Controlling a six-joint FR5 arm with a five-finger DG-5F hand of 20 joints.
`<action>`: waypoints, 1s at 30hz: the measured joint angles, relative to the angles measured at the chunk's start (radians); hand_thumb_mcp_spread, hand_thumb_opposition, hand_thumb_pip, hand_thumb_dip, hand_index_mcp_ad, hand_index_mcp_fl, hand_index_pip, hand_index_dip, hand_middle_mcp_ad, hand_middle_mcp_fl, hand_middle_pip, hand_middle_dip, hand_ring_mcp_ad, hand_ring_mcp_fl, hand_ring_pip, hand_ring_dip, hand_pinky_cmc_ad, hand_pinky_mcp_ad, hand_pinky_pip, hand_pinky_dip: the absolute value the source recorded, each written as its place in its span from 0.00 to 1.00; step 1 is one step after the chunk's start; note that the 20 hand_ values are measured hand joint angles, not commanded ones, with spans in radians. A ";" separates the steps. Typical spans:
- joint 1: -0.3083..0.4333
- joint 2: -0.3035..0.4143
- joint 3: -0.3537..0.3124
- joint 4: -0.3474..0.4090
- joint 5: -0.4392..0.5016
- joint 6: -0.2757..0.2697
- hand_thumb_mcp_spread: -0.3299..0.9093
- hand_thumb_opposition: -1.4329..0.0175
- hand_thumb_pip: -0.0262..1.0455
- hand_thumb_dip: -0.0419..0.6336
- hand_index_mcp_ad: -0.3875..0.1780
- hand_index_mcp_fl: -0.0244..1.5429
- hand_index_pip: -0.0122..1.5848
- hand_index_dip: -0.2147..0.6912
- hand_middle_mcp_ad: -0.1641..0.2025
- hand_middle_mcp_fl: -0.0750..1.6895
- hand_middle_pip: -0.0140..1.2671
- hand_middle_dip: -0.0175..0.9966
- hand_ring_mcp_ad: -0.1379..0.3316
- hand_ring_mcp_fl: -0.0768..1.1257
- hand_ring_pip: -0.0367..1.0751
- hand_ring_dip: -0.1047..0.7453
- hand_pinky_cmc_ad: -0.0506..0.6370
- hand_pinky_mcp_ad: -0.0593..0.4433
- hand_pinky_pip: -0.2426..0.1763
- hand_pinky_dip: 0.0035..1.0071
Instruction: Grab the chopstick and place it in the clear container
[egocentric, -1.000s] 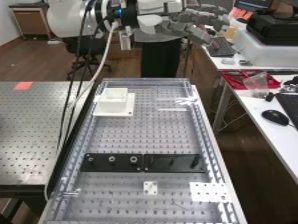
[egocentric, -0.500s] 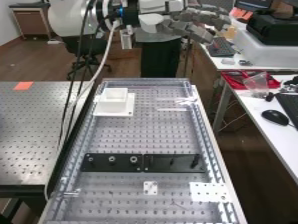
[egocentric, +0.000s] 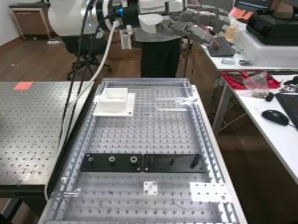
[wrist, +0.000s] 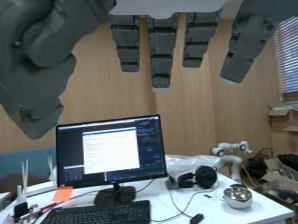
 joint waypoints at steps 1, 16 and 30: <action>0.000 0.000 0.000 -0.002 -0.001 0.002 0.29 0.48 0.77 0.18 0.58 0.12 0.06 0.42 0.65 0.20 0.10 0.37 0.58 0.09 0.12 0.39 0.63 0.77 0.46 0.38; 0.006 0.014 -0.013 0.002 0.012 -0.011 0.28 0.47 0.77 0.18 0.58 0.12 0.06 0.42 0.65 0.20 0.10 0.37 0.58 0.09 0.12 0.39 0.63 0.77 0.46 0.38; -0.004 0.039 -0.039 0.004 -0.020 -0.010 0.28 0.48 0.77 0.18 0.58 0.12 0.06 0.41 0.64 0.20 0.10 0.37 0.58 0.09 0.12 0.39 0.63 0.77 0.46 0.38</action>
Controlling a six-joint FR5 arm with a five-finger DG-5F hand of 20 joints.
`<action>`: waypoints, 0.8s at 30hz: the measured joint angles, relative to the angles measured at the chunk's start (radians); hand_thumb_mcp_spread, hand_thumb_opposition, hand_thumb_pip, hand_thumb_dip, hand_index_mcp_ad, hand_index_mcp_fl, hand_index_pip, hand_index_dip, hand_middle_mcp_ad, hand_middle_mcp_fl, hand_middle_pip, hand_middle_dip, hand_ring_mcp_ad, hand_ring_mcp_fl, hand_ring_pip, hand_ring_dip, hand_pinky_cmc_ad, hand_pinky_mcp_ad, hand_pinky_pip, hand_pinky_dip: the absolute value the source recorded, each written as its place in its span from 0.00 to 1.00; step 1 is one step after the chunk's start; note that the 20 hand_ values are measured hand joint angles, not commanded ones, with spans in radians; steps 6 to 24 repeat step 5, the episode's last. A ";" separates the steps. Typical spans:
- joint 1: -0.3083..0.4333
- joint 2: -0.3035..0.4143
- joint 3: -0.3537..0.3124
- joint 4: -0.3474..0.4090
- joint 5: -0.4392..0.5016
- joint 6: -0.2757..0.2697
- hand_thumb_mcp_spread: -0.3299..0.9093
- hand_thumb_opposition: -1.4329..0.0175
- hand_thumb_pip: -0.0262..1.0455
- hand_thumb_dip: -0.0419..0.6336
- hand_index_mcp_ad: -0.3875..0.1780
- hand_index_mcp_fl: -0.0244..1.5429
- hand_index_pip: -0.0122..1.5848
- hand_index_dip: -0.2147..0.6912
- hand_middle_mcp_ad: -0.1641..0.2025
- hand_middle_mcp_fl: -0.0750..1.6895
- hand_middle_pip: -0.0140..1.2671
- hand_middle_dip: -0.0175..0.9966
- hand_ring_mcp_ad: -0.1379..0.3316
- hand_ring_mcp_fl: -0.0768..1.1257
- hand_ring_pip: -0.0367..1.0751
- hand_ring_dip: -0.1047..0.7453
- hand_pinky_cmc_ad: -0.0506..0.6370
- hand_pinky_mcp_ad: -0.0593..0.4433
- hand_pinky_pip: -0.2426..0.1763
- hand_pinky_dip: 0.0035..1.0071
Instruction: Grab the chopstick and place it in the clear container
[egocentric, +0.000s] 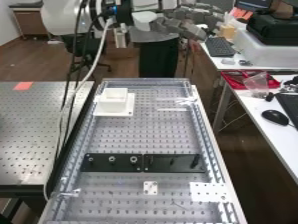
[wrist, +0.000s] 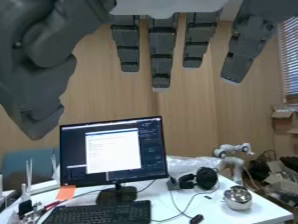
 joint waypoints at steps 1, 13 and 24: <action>-0.001 0.001 -0.002 0.000 -0.002 -0.001 0.28 0.48 0.77 0.18 0.59 0.12 0.06 0.41 0.65 0.20 0.10 0.37 0.58 0.09 0.12 0.39 0.63 0.77 0.46 0.38; -0.004 0.010 -0.012 0.001 -0.036 0.000 0.28 0.48 0.77 0.18 0.57 0.12 0.06 0.41 0.64 0.20 0.10 0.37 0.58 0.09 0.12 0.39 0.63 0.77 0.46 0.38; -0.004 0.010 -0.012 0.001 -0.036 0.000 0.28 0.48 0.77 0.18 0.57 0.12 0.06 0.41 0.64 0.20 0.10 0.37 0.58 0.09 0.12 0.39 0.63 0.77 0.46 0.38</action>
